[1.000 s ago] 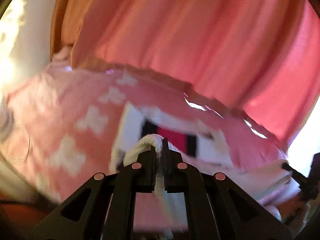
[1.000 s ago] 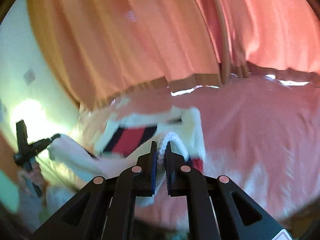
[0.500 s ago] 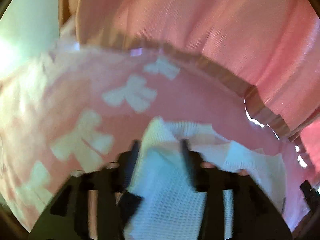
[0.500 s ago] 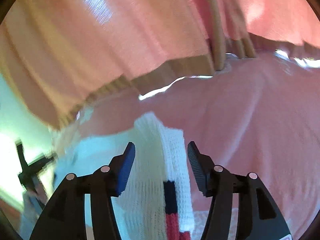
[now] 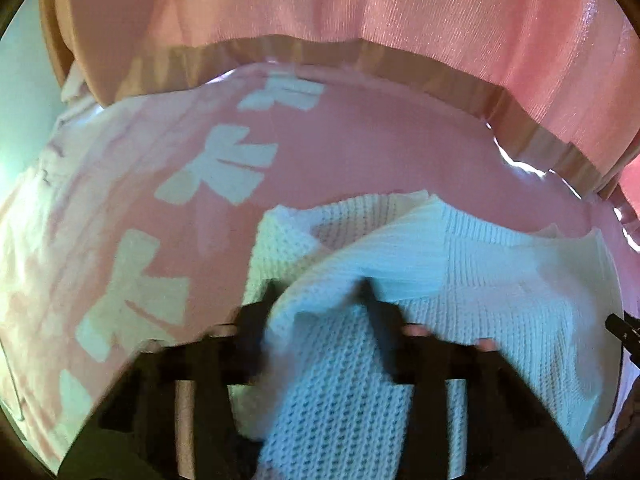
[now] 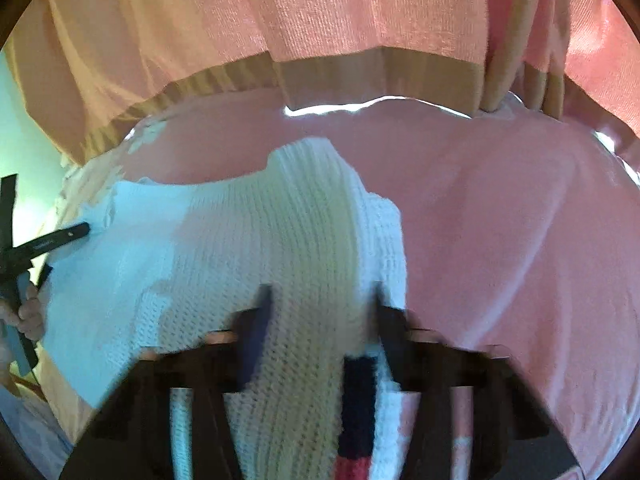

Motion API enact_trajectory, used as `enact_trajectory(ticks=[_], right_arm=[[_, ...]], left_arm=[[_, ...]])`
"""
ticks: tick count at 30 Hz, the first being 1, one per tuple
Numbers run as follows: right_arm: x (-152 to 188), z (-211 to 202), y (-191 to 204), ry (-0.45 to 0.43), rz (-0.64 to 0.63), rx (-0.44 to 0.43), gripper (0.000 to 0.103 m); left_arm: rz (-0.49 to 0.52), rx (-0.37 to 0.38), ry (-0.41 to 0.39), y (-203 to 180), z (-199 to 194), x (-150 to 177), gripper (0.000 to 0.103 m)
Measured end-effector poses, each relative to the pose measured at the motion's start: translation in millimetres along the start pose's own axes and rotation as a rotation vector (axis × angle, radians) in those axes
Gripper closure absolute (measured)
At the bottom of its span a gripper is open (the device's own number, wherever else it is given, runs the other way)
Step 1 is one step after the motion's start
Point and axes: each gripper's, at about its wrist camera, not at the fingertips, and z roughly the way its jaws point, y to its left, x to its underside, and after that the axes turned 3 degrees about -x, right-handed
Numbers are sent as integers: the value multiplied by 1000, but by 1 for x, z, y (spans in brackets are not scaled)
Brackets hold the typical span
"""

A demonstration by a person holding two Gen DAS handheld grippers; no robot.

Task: Fold small clothes
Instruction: 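Fold the hem up toward the collar with both grippers and release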

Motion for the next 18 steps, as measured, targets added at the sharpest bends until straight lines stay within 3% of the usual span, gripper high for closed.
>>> enact_trajectory(ticks=[1, 4, 5, 7, 8, 10, 13, 18], right_arm=[[-2, -3, 0, -7, 14, -16, 96], [-14, -39, -5, -139, 99, -110, 96], [-16, -43, -7, -156, 104, -103, 96], [-14, -33, -18, -112, 128, -36, 96], [-8, -14, -29, -27, 147, 16, 96], [4, 13, -43, 76, 185, 58, 95], [-1, -2, -42, 40, 207, 33, 89], [-11, -31, -17, -98, 147, 78, 83]], left_arm=[[-6, 9, -8, 0, -3, -2, 90], [-82, 82, -76, 8, -27, -14, 90], [-98, 67, -76, 11, -27, -17, 90], [-119, -16, -32, 20, -12, -17, 90], [-135, -62, 32, 27, 6, -14, 90], [-175, -76, 57, 35, 16, -10, 88], [-220, -45, 28, 38, -9, -16, 85], [-224, -26, -147, 29, -58, -17, 58]])
